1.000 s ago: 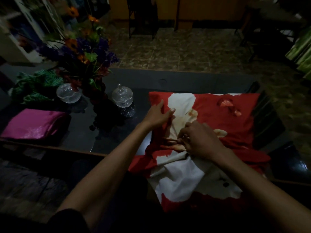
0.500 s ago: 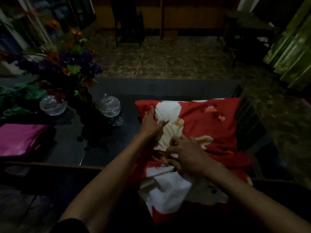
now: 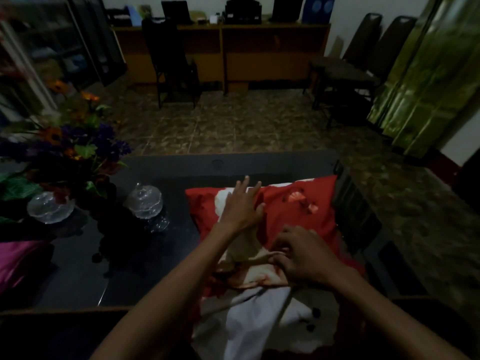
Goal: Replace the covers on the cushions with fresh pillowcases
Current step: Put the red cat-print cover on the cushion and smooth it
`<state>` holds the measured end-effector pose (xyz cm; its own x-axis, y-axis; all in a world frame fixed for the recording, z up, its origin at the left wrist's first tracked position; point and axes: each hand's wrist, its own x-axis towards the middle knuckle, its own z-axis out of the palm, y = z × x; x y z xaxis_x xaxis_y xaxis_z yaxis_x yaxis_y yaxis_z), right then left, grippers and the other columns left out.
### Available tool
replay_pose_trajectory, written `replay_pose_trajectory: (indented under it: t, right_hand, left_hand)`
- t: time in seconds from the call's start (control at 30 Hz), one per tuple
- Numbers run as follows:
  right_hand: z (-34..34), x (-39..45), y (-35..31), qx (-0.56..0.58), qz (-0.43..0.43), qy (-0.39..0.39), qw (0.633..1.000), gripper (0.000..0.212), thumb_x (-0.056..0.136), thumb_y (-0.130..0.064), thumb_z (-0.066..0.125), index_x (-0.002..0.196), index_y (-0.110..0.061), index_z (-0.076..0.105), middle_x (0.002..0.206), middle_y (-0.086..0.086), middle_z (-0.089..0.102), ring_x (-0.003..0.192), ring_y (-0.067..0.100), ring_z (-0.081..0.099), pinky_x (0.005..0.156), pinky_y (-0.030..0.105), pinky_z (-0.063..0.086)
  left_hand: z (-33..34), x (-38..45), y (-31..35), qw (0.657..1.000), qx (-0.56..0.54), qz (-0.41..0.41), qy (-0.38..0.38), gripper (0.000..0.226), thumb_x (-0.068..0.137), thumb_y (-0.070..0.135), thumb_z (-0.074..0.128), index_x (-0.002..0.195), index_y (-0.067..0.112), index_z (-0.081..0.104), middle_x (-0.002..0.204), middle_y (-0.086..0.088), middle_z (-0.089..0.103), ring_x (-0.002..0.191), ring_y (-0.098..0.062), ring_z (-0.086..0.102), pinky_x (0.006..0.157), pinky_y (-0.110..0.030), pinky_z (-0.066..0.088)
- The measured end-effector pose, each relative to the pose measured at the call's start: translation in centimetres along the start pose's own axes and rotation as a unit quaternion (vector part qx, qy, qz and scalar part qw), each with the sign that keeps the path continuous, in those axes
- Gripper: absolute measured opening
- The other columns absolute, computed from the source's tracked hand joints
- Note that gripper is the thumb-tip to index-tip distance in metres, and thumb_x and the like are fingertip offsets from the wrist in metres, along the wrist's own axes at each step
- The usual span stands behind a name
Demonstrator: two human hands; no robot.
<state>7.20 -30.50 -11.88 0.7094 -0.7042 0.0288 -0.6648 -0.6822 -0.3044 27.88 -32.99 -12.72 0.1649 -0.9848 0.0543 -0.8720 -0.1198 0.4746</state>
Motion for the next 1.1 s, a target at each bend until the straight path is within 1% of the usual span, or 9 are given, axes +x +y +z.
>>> replay_pose_trajectory:
  t: [0.17,0.37,0.47,0.57,0.63,0.7,0.8,0.93,1.1]
  right_hand:
    - [1.0,-2.0,-0.6,0.010,-0.031,-0.016,0.999,0.013,0.085,-0.026,0.063,0.092,-0.024,0.073,0.098,-0.004,0.070,0.094,0.020,0.061,0.079,0.035,0.043]
    - [-1.1,-0.5,0.9,0.135,0.049,-0.036,0.989,0.035,0.088,-0.062,0.060,0.087,-0.031,0.076,0.085,-0.017,0.072,0.079,0.002,0.064,0.079,0.031,0.051]
    - [-0.4,0.8,4.3,0.144,0.160,0.116,0.970,0.044,0.088,-0.066,0.053,0.108,-0.033,0.072,0.114,-0.011,0.067,0.107,0.010,0.060,0.099,0.040,0.049]
    - [1.3,0.7,6.9,0.142,0.264,0.068,0.952,0.065,0.096,-0.061,0.050,0.153,-0.032,0.038,0.160,0.001,0.033,0.146,0.025,0.030,0.121,0.040,0.025]
    - [3.1,0.1,7.0,0.186,0.265,0.039,0.945,0.082,0.094,-0.067,0.047,0.161,-0.032,0.015,0.169,-0.002,0.008,0.155,0.023,0.010,0.126,0.040,0.011]
    - [4.4,-0.5,6.8,0.240,0.271,0.061,0.930,0.092,0.089,-0.073,0.050,0.161,-0.034,0.007,0.170,-0.005,0.000,0.156,0.020,0.004,0.126,0.042,0.008]
    - [3.9,-1.1,7.1,0.290,0.334,0.064,0.895,0.108,0.076,-0.081,0.061,0.161,-0.034,0.012,0.169,-0.001,0.009,0.154,0.021,0.015,0.125,0.044,0.016]
    - [2.9,-2.8,8.1,0.345,0.378,0.048,0.858,0.129,0.048,-0.090,0.075,0.156,-0.035,0.029,0.155,0.001,0.043,0.137,0.023,0.048,0.116,0.045,0.038]
    - [3.0,-3.6,8.7,0.432,0.392,0.009,0.812,0.125,0.037,-0.080,0.088,0.144,-0.026,0.053,0.136,-0.005,0.064,0.116,0.016,0.064,0.108,0.042,0.048]
  left_hand:
    - [2.5,1.9,2.1,0.987,0.110,-0.006,-0.121,0.070,0.099,0.068,0.022,0.159,0.036,0.008,0.168,-0.004,-0.004,0.153,-0.035,-0.009,0.114,-0.069,-0.006]
    - [3.2,1.3,0.5,0.989,0.116,0.016,-0.086,0.072,0.098,0.069,0.016,0.159,0.033,-0.001,0.168,-0.003,-0.006,0.153,-0.031,-0.011,0.116,-0.065,-0.006]
    - [3.6,1.1,0.4,0.992,0.110,0.019,-0.066,0.071,0.099,0.068,0.014,0.159,0.033,-0.001,0.168,-0.001,-0.007,0.153,-0.029,-0.012,0.117,-0.064,-0.007]
    - [4.2,1.3,0.1,0.993,0.104,0.011,-0.049,0.073,0.097,0.070,0.010,0.159,0.033,-0.002,0.168,0.002,-0.005,0.154,-0.027,-0.010,0.118,-0.062,-0.007]
    - [4.3,1.9,-0.4,0.994,0.100,0.004,-0.049,0.074,0.096,0.072,0.008,0.159,0.034,-0.002,0.168,0.003,-0.005,0.154,-0.024,-0.010,0.119,-0.061,-0.007]
    - [4.2,2.6,-0.7,0.994,0.094,0.000,-0.059,0.074,0.096,0.072,0.007,0.159,0.034,-0.003,0.168,0.004,-0.005,0.154,-0.022,-0.010,0.120,-0.059,-0.008]
    - [3.9,2.8,-0.9,0.993,0.089,0.002,-0.082,0.075,0.096,0.072,0.008,0.159,0.033,-0.003,0.168,0.004,-0.005,0.154,-0.022,-0.011,0.120,-0.059,-0.007]
    - [2.9,1.5,0.4,0.990,0.115,-0.008,-0.077,0.075,0.098,0.069,0.014,0.160,0.028,0.002,0.168,-0.003,-0.009,0.153,-0.026,-0.015,0.119,-0.061,-0.005]
    - [2.9,-4.0,2.2,0.992,0.049,-0.079,-0.090,0.079,0.100,0.062,0.033,0.160,0.021,0.003,0.166,-0.012,-0.011,0.153,-0.034,-0.009,0.121,-0.056,0.002]
